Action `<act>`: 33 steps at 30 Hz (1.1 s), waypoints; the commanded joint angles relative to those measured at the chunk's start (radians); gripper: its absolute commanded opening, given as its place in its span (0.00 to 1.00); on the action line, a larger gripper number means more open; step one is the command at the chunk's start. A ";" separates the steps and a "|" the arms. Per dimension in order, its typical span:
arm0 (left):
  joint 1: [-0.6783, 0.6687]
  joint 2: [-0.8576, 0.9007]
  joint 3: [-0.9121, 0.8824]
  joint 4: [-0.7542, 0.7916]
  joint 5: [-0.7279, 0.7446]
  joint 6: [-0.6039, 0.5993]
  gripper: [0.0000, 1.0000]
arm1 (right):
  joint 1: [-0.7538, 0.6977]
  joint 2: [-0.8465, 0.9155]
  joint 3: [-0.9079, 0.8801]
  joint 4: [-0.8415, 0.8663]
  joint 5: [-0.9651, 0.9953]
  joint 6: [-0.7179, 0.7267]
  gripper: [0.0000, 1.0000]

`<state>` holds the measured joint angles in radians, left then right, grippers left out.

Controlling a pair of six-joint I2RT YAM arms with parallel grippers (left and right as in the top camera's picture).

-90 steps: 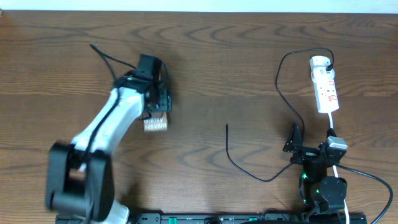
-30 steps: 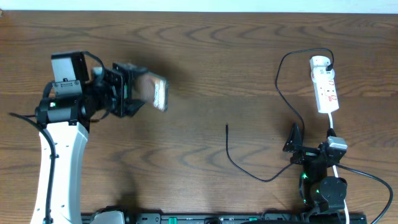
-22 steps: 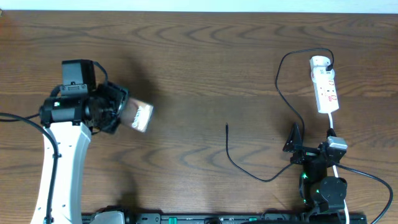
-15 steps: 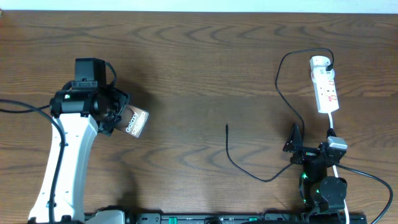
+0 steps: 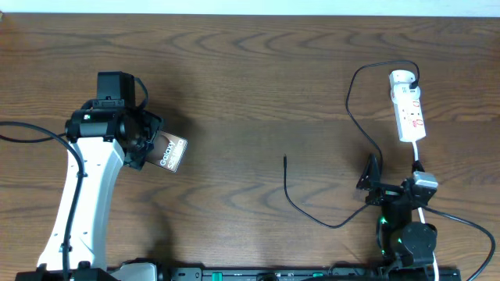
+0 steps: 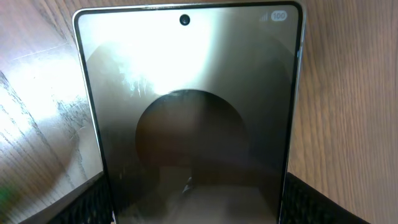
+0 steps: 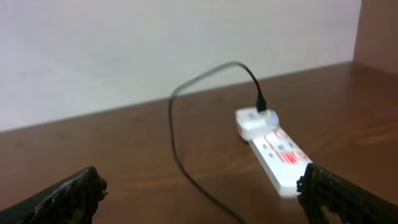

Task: Plug charger to phone and switch on socket
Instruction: 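Move the right gripper over the black cable's connector end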

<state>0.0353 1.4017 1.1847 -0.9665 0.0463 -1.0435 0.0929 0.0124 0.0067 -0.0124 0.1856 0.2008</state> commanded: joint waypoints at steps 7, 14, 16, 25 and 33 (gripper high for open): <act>-0.003 -0.004 -0.003 -0.005 -0.006 -0.005 0.08 | -0.007 0.080 0.186 -0.077 -0.203 -0.041 0.99; -0.003 -0.004 -0.003 -0.005 -0.006 -0.005 0.07 | -0.007 0.559 0.724 -0.374 -0.433 -0.082 0.99; -0.003 -0.004 -0.003 -0.005 -0.006 -0.005 0.07 | -0.007 0.764 0.954 -0.581 -0.518 -0.082 0.99; -0.003 -0.004 -0.003 -0.005 -0.005 -0.005 0.07 | 0.029 1.522 1.654 -1.184 -0.712 -0.108 0.99; -0.003 -0.004 -0.003 -0.006 -0.005 -0.005 0.07 | 0.084 1.893 1.663 -1.146 -0.817 -0.040 0.99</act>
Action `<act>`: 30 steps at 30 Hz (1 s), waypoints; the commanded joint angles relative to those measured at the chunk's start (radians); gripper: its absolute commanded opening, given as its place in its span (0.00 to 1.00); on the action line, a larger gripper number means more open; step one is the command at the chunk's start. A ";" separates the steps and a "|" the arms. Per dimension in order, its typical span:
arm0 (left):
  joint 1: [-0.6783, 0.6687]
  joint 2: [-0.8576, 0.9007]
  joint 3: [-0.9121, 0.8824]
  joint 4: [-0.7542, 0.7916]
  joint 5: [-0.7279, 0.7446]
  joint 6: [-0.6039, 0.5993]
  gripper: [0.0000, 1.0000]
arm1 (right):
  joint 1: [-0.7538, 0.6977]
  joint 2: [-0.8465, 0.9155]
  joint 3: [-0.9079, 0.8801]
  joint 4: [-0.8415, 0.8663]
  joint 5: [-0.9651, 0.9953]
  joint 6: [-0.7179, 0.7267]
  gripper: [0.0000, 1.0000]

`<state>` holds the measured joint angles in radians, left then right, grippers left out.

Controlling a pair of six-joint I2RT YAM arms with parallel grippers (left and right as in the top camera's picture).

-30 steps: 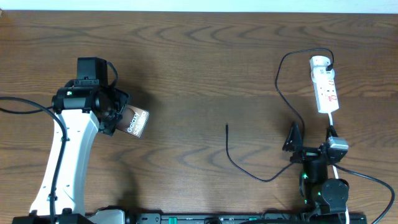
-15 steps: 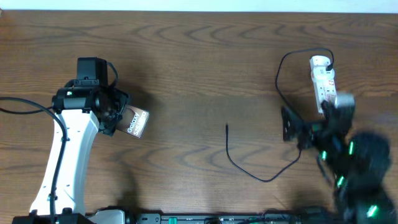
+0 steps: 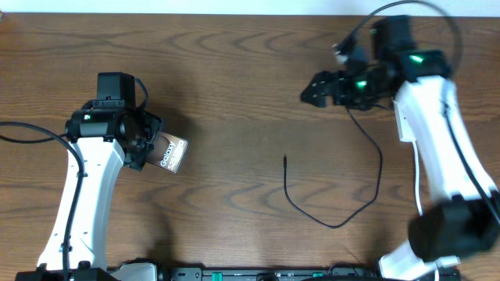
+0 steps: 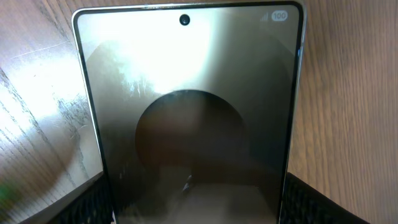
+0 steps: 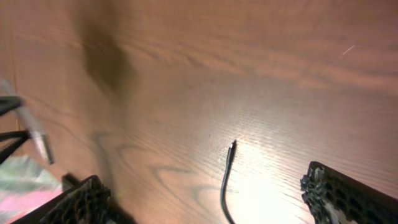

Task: Plug charger to phone and switch on socket
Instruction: 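Move the right gripper over the black cable's connector end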

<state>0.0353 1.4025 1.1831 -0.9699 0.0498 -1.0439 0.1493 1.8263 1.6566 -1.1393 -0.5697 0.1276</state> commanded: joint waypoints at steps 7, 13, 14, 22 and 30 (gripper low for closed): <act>-0.003 -0.005 -0.002 -0.003 -0.009 -0.004 0.07 | 0.147 0.285 0.011 -0.101 0.131 0.090 0.82; -0.003 -0.005 -0.002 -0.006 -0.009 -0.003 0.07 | 0.295 0.299 0.004 -0.102 0.387 0.275 0.75; -0.003 -0.005 -0.002 -0.006 -0.010 0.002 0.07 | 0.315 0.299 0.004 -0.102 0.405 0.291 0.74; -0.003 -0.005 -0.002 -0.006 -0.010 0.031 0.07 | 0.430 0.299 -0.003 -0.084 0.517 0.404 0.64; -0.003 -0.005 -0.002 -0.006 -0.010 0.031 0.07 | 0.441 0.299 -0.017 -0.080 0.546 0.411 0.64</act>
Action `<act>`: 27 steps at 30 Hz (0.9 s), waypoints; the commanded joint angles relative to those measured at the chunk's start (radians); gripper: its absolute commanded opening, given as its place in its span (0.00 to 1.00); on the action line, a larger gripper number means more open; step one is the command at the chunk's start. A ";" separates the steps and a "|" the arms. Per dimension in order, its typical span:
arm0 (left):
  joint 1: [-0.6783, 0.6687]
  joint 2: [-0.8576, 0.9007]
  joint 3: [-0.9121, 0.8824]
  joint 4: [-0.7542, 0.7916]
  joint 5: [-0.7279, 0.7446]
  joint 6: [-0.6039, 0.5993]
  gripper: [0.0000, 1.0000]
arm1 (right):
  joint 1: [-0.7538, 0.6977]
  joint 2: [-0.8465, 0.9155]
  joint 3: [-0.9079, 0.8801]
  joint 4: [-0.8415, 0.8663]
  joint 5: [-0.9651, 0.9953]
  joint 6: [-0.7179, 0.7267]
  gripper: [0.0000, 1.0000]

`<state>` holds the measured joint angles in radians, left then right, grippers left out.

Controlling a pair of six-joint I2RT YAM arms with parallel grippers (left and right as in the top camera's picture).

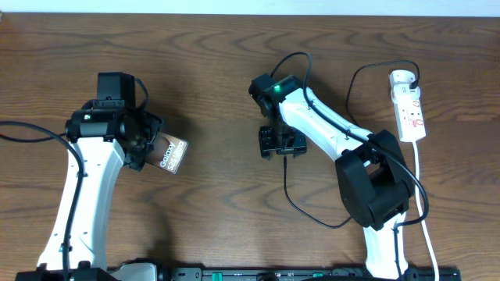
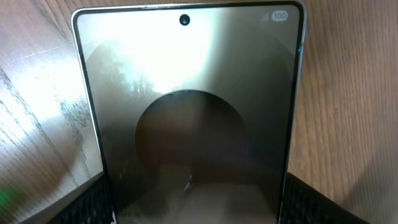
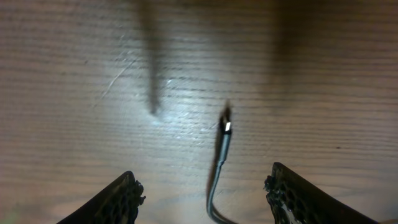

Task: Plug charger to phone and switch on socket
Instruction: 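Move the right gripper over the black cable's connector end, then lower the right gripper and grasp the cable near its plug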

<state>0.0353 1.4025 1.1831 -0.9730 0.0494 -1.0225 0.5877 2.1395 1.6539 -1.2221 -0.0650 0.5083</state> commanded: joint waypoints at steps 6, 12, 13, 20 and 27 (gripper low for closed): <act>-0.003 -0.005 -0.002 -0.003 -0.013 0.017 0.07 | 0.003 -0.014 -0.085 0.045 0.044 0.045 0.64; -0.003 -0.005 -0.002 -0.003 -0.013 0.017 0.07 | 0.003 -0.014 -0.135 0.077 0.036 0.049 0.63; -0.003 -0.005 -0.002 -0.003 -0.013 0.017 0.08 | 0.003 -0.014 -0.139 0.079 0.035 0.053 0.63; -0.003 -0.005 -0.002 -0.003 -0.017 0.017 0.07 | 0.005 -0.014 -0.157 0.105 0.016 0.052 0.63; -0.003 -0.005 -0.002 -0.003 -0.016 0.017 0.07 | 0.012 -0.014 -0.171 0.127 0.003 0.053 0.49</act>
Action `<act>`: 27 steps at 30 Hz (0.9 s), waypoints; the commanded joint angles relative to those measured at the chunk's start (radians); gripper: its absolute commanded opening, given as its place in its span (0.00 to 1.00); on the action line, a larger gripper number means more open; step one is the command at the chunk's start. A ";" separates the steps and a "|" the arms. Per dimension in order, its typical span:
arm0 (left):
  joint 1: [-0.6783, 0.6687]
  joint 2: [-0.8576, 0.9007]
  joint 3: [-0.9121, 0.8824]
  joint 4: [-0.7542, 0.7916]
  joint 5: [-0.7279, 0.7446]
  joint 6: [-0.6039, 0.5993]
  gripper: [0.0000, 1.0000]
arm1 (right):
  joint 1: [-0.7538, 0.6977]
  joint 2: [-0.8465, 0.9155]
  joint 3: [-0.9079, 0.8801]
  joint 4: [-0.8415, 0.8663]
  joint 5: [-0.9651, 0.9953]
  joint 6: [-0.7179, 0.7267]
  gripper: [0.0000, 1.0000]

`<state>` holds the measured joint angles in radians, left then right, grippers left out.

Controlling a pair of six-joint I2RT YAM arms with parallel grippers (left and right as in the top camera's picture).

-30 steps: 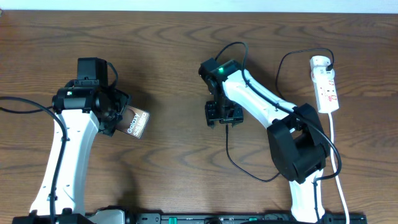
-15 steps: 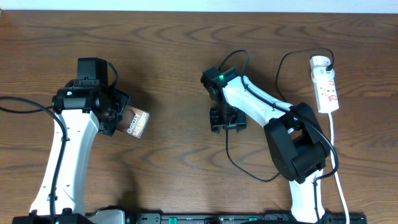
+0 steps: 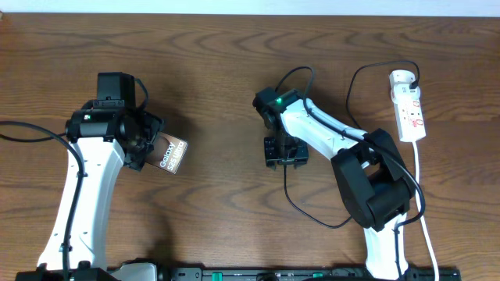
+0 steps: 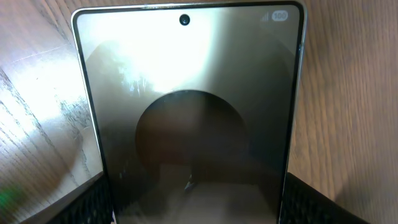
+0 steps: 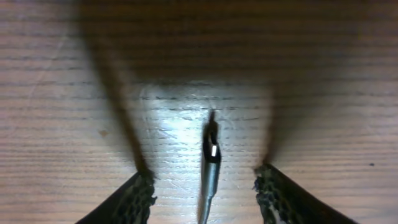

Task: Plug charger to phone and switch on socket
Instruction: 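Lower the right gripper and grasp the cable near its plug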

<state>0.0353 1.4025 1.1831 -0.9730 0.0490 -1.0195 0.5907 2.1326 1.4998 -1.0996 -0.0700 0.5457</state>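
Observation:
A phone (image 4: 189,118) with a dark, reflective screen fills the left wrist view, and my left gripper (image 4: 199,208) is shut on its lower sides; overhead it lies at the table's left (image 3: 170,154). The black charger cable's plug end (image 5: 211,152) lies on the wood, pointing away. My right gripper (image 5: 205,180) is open low over it, one finger on each side, not touching; overhead that gripper (image 3: 285,153) is mid-table. A white socket strip (image 3: 410,109) lies at the far right with the white charger adapter (image 3: 402,78) plugged into its far end.
The cable (image 3: 336,224) runs from the adapter down the right side, loops toward the front edge, then rises to the plug end. The wooden table (image 3: 234,70) ends at a pale strip at the back. A white lead (image 3: 422,187) runs forward from the strip.
My right gripper has come lower and slightly nearer the front over the plug end, so its open fingers now straddle the tip closely. The left gripper and phone have not moved.
My right arm was folded at the front right, gripper open. Then it reached over the back right near the socket strip. Then it hung open above the cable's plug end mid-table, and now sits low around it. The left gripper held the phone throughout.

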 commanded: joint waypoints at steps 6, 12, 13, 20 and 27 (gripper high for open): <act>-0.003 -0.005 -0.002 -0.003 -0.016 0.014 0.07 | 0.016 -0.007 -0.020 0.004 0.008 0.015 0.45; -0.003 -0.005 -0.002 -0.003 -0.016 0.017 0.07 | 0.031 -0.007 -0.026 0.004 0.008 0.015 0.45; -0.003 -0.005 -0.002 -0.003 -0.016 0.017 0.07 | 0.033 -0.007 -0.026 0.004 0.008 0.015 0.44; -0.003 -0.005 -0.002 -0.004 -0.016 0.017 0.07 | 0.039 -0.007 -0.029 0.005 0.008 0.019 0.41; -0.003 -0.005 -0.002 -0.006 -0.016 0.018 0.07 | 0.039 -0.007 -0.029 0.005 0.010 0.019 0.39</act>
<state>0.0353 1.4025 1.1831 -0.9737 0.0490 -1.0161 0.6205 2.1288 1.4902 -1.0981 -0.0795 0.5488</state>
